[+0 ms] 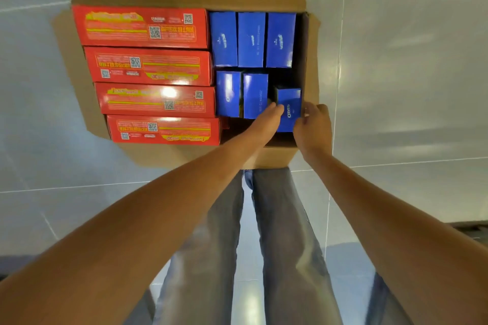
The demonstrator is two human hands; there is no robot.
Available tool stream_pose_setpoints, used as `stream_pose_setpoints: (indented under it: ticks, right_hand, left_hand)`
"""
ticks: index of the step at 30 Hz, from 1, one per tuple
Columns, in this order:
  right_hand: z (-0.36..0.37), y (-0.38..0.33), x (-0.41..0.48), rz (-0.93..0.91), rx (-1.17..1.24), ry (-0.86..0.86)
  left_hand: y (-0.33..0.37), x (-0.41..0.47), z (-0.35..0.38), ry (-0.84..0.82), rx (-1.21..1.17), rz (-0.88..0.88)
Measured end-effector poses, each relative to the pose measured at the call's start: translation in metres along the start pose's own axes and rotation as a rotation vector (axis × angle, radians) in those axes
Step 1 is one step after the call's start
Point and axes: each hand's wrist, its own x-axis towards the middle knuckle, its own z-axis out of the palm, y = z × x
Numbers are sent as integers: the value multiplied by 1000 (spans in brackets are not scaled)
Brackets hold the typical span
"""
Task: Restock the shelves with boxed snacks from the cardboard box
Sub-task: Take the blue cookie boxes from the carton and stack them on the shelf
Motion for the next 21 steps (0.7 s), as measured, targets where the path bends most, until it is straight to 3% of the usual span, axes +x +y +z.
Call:
stream_pose_setpoints:
  ticks: [9,15,21]
  right_hand:
    - [11,-1,-2,-99,-374,-82]
    - [9,-4,24,-30,-376,-134]
    - [10,0,22,9,-355,-192]
  left_hand:
    - [2,2,-15,-48,-127,-30]
    - [0,1,-13,-141,-327,-163]
    - [-10,16,5,-96,-560,-218]
